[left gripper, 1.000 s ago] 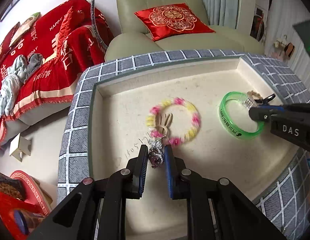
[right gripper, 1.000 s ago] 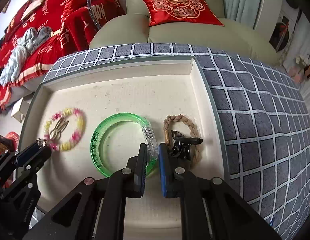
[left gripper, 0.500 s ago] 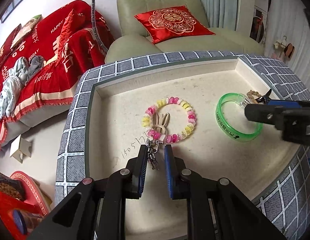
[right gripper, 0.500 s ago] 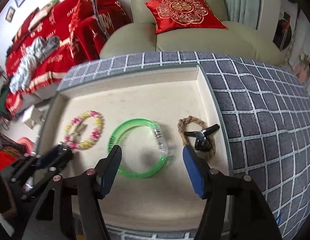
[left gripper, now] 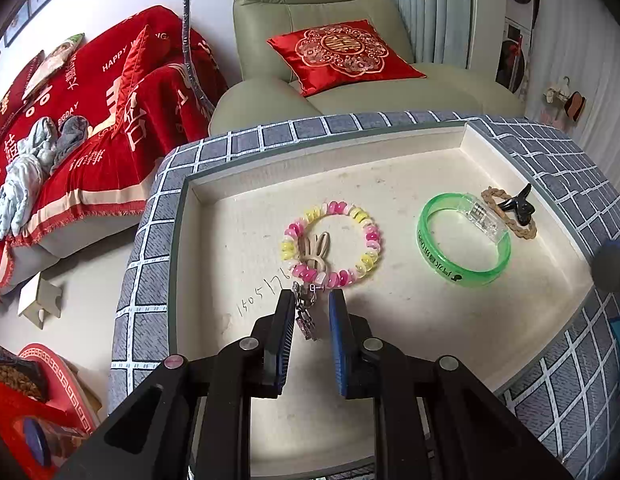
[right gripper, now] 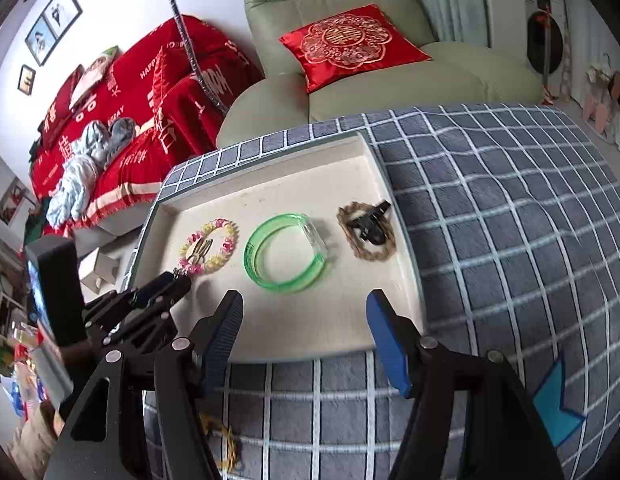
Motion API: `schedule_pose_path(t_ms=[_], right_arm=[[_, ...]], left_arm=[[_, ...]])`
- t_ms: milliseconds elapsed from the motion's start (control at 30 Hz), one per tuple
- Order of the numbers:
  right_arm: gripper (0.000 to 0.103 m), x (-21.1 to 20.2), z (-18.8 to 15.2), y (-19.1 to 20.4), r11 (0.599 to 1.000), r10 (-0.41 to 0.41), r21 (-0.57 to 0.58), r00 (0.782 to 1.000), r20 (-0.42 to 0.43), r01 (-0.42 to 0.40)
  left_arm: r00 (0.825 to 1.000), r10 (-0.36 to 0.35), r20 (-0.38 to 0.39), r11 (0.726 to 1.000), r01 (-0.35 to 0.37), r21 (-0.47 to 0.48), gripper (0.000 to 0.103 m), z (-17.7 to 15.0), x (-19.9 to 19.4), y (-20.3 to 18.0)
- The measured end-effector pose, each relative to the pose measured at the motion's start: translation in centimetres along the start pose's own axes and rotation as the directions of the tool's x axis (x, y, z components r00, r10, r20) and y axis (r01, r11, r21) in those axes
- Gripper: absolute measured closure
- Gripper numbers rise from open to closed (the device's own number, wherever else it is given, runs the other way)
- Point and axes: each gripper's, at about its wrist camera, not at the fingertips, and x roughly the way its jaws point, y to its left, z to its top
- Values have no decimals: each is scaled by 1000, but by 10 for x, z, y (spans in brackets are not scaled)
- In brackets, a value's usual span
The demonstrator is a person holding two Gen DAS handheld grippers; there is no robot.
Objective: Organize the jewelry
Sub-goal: 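Open the right tool to drop the bangle while the left tool releases the pendant, then move both open tools back over the loose jewelry on the table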
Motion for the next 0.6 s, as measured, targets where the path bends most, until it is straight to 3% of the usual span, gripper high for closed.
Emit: schedule_pose_path(t_ms=[200,233,267,300,367,600], right_arm=[[35,-14,-17,-9,999,11,32,1000,8,-11],[35,-16,-20,-10,999,10,33,1000,7,-10],[35,-17,-22,-11,999,9,35,1000,5,-10],[35,-18,-25,-12,999,11,36,1000,3,-11],[35,-19,-28,-12,999,8,37,1000,1,-8],[34,-22,-34,-12,999,4,36,1000,-3,-3]], left_arm=[[999,-7,31,1000,6,18,65,2,-8,-3],[999,-8,34,1000,7,15,53,2,-8,-3],[999,-8,42,1000,8,3,13,3,-10,-2],[998,-4,60,1000,4,-12,0,3,-13,-1],[994,1,113,999,3,-34,0,3,-24,2],[992,7,125,999,-2,-39,0,5,-34,4]])
